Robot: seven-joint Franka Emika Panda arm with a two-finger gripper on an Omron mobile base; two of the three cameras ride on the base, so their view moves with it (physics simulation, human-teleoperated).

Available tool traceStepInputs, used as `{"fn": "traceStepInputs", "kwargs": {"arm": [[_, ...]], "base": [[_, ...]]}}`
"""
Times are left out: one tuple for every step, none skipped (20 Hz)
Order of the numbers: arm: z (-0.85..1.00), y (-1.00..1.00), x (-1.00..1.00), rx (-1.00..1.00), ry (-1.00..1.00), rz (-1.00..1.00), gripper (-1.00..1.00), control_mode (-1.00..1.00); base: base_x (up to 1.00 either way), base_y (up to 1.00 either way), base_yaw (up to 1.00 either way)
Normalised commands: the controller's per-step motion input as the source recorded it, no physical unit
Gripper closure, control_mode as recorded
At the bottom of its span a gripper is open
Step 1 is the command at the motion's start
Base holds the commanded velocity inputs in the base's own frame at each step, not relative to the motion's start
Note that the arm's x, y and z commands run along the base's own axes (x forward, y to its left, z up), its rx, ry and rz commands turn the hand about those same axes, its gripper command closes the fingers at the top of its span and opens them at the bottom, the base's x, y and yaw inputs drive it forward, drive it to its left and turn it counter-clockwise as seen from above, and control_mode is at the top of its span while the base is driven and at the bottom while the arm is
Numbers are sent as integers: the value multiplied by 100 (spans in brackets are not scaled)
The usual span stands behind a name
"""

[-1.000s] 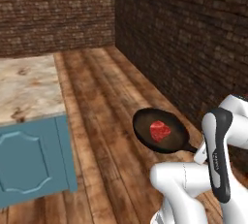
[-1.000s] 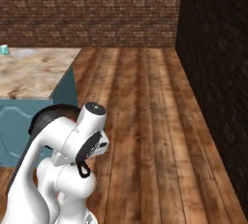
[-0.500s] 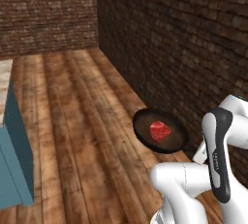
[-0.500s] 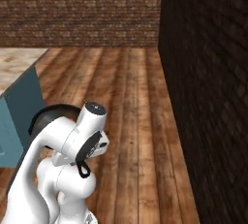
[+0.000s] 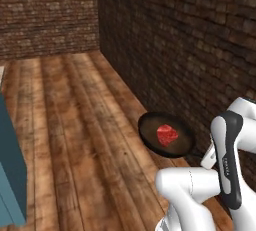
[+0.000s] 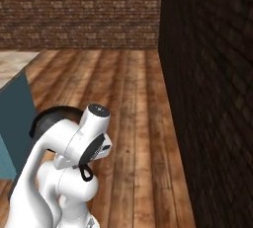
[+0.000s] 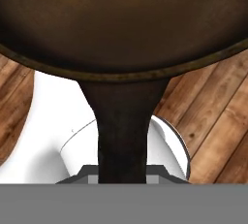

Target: Pick up the pan with the steak in it and place it on the dining table. Then place the steak on the plate.

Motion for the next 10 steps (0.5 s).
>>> {"fn": "traceStepInputs", "kwargs": {"arm": [[0, 0, 0, 0, 0, 0, 100, 100], [0, 0, 0, 0, 0, 0, 100, 100], [0, 0, 0, 0, 0, 0, 100, 100], [0, 0, 0, 0, 0, 0, 100, 100], [0, 0, 0, 0, 0, 0, 100, 100], [0, 0, 0, 0, 0, 0, 100, 100], [0, 0, 0, 0, 0, 0, 100, 100], [0, 0, 0, 0, 0, 0, 100, 100], [0, 0, 0, 0, 0, 0, 100, 100], [0, 0, 0, 0, 0, 0, 100, 100]], "base": [[100, 0, 0], [100, 0, 0], [100, 3, 0], [100, 3, 0], [100, 2, 0], [100, 2, 0], [100, 2, 0], [100, 1, 0], [100, 1, 0], [100, 0, 0]]}}
